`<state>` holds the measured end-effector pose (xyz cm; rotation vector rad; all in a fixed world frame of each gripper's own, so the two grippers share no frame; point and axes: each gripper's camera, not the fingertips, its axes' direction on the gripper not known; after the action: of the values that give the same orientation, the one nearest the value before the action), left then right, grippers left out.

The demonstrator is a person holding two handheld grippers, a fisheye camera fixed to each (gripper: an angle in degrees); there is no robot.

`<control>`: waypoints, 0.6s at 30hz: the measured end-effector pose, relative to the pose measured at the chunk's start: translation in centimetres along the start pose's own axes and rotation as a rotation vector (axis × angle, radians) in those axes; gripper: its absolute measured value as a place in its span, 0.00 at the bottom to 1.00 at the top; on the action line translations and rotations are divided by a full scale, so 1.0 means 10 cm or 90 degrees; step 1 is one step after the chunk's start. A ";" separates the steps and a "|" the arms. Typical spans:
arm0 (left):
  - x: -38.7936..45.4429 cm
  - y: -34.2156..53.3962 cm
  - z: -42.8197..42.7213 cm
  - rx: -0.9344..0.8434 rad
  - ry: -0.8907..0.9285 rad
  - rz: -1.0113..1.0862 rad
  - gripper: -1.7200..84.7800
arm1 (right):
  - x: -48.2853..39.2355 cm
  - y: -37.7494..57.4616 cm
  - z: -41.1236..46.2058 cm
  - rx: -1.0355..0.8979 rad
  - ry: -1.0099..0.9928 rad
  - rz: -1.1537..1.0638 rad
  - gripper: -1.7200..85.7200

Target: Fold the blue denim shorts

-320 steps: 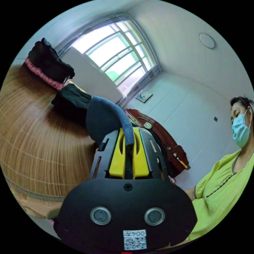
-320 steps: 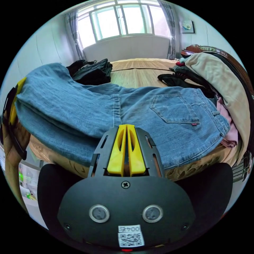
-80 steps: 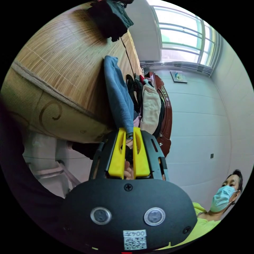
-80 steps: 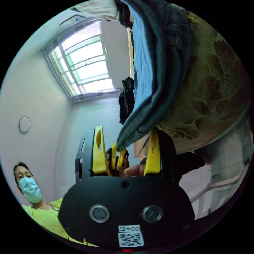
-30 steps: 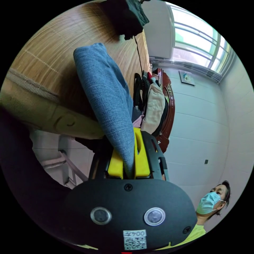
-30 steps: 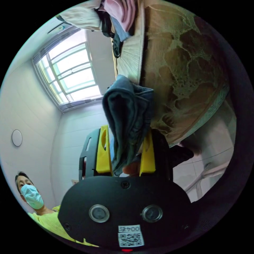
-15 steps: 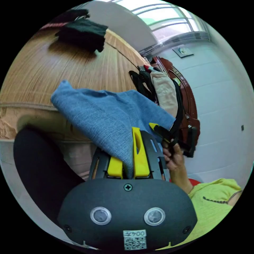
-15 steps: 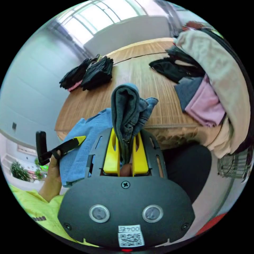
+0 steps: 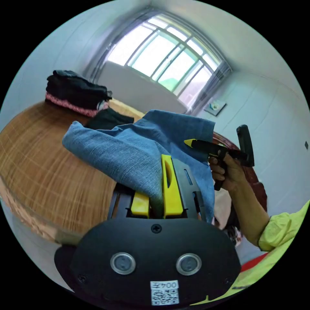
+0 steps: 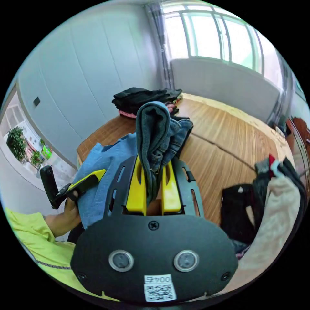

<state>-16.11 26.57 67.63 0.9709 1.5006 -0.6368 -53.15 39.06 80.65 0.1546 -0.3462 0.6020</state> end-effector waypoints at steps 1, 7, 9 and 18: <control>-0.10 -0.18 0.08 0.040 -0.017 0.000 0.11 | 0.00 -0.39 0.10 0.016 -0.001 -0.031 0.11; -0.70 -0.97 0.71 0.185 -0.082 -0.048 0.12 | 0.21 -2.13 0.81 0.036 -0.051 -0.105 0.11; -0.94 -1.06 1.04 0.206 -0.103 -0.072 0.12 | 0.38 -2.53 1.15 0.023 -0.080 -0.101 0.11; -2.11 -0.66 2.09 0.117 -0.001 -0.318 0.12 | 1.18 -2.98 2.73 -0.115 -0.122 0.132 0.11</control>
<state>-11.29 1.20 83.76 0.7270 1.7193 -1.1471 -34.35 14.42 109.06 0.0016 -0.6045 0.7592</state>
